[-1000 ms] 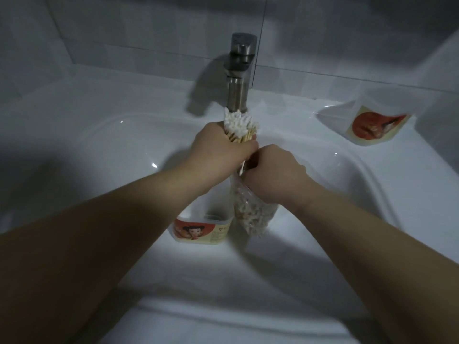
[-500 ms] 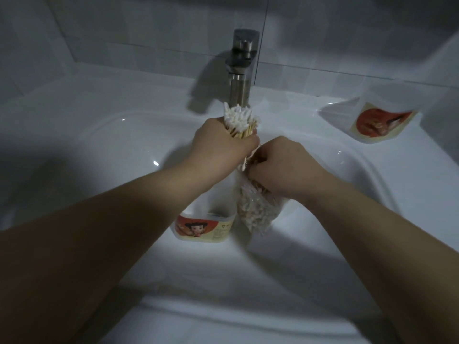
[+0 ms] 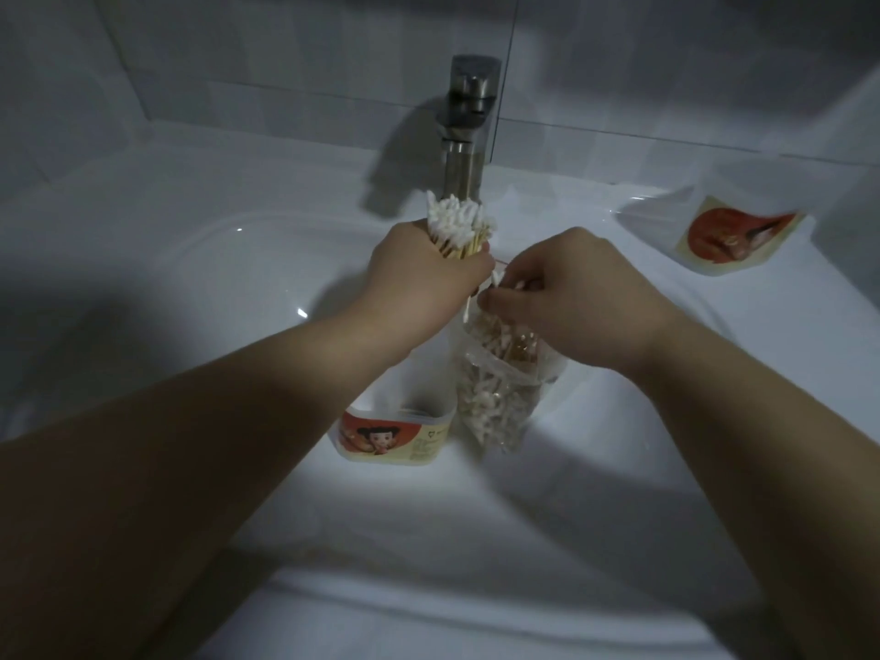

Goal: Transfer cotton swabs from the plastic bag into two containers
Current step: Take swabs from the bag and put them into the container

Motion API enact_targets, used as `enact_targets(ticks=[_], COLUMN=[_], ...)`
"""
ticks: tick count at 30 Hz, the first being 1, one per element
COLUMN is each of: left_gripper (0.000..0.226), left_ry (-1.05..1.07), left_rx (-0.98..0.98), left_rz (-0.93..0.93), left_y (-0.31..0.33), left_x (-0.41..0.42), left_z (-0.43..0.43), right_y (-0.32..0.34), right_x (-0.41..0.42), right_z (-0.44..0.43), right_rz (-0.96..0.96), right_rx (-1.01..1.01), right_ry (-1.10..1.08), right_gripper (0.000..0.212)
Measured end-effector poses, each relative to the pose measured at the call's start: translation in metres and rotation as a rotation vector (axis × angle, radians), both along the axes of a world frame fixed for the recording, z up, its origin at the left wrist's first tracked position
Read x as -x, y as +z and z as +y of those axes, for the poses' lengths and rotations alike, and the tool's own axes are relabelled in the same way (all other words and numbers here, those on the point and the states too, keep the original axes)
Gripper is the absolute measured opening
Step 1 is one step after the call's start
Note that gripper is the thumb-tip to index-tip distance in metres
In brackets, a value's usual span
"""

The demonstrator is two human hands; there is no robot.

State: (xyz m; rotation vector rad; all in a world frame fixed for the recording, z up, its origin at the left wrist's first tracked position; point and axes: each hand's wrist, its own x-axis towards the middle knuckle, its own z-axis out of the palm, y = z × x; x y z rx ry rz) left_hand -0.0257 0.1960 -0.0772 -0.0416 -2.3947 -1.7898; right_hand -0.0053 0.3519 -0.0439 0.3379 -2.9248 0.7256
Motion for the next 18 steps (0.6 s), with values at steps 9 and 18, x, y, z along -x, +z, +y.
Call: enact_targets(ticks=[9, 18], left_gripper=[0.011, 0.007], left_ry=[0.003, -0.055], left_rx=[-0.151, -0.218], left_rz=[0.227, 0.106], left_y=[0.015, 0.008], left_x=[-0.012, -0.007], left_z=[0.004, 0.007], right_y=[-0.006, 0.0], right_x=[0.007, 0.005], right_z=[0.012, 0.015], right_rz=[-0.036, -0.009], right_rx=[0.155, 0.38], right_ry=[-0.011, -0.017], right_gripper=[0.031, 0.032])
